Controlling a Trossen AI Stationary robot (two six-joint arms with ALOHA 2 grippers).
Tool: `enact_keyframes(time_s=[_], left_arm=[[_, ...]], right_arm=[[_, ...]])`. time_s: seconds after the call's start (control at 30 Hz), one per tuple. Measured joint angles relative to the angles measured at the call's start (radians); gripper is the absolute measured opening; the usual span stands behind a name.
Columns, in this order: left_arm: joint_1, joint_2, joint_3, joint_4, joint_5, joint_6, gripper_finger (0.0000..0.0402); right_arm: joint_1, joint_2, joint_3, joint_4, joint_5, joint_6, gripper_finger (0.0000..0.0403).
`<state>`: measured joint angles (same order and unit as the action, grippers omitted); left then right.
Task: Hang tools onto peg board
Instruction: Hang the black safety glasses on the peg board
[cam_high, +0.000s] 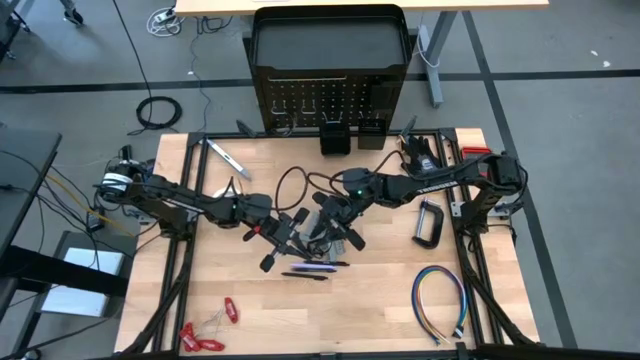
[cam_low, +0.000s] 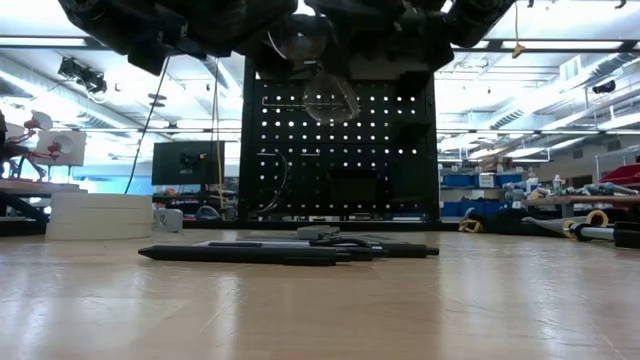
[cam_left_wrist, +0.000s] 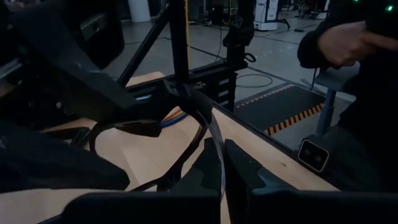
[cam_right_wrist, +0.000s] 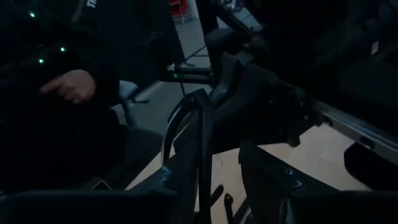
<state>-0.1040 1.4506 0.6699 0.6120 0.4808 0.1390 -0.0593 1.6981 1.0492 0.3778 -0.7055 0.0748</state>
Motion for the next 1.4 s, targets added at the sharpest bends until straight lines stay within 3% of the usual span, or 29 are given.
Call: enact_keyframes(time_s=[0.27,0.53,0.73,0.9,1.03,1.17,1.4], left_arm=[[0.000,0.000,0.000,0.034,0.039,0.010,0.0003],[0.002,0.005,0.001,0.054,0.047,0.013,0.0003],[0.003,0.005,0.001,0.051,0.026,0.006,0.0003],[0.004,0.005,0.002,0.045,0.026,-0.010,0.0003],[0.011,0.005,0.002,0.052,0.025,-0.012,0.0003],[0.021,0.004,0.002,0.051,-0.024,-0.016,0.0003],[0.026,0.004,0.001,0.072,-0.134,-0.016,0.0003]], right_arm=[[0.000,0.001,0.000,0.027,-0.001,-0.027,0.0123],[-0.006,0.084,0.005,0.151,-0.045,0.009,0.0123],[-0.017,0.076,0.004,0.128,-0.052,0.033,0.0125],[-0.020,-0.005,0.004,-0.043,-0.053,0.019,0.0127],[-0.008,-0.074,0.004,-0.250,0.045,-0.023,0.0128],[0.019,-0.147,0.004,-0.438,0.219,-0.045,0.0128],[0.113,-0.281,0.004,-0.624,0.706,0.045,0.0118]])
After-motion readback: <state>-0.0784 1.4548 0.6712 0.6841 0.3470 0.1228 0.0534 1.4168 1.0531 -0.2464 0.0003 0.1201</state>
